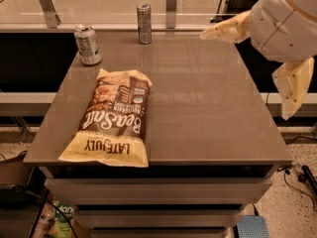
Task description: Move brown chip bag near redbull can
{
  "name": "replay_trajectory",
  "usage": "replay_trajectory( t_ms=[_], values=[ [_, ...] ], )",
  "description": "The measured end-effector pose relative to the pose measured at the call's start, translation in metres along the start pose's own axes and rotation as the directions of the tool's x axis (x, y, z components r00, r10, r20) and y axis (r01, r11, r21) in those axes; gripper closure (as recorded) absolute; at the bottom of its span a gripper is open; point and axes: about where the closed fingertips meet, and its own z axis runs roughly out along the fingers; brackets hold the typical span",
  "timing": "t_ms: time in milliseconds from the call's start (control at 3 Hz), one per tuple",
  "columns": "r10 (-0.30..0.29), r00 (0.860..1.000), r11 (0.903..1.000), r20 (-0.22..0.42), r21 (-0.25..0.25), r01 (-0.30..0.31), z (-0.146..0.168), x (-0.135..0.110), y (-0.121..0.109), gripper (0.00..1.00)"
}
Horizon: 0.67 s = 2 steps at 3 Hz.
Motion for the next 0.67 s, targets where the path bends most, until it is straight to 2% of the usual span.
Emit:
replay_trajectory(
  t_ms=[333,667],
  values=[
    [-0.157,0.987,0.9876,0.037,0.002,0.157,0.009,-0.018,-0.009,0.0],
    [-0.253,0.963,0.9673,0.089,0.005,0.253,0.024,-0.032,-0.019,0.0]
  ],
)
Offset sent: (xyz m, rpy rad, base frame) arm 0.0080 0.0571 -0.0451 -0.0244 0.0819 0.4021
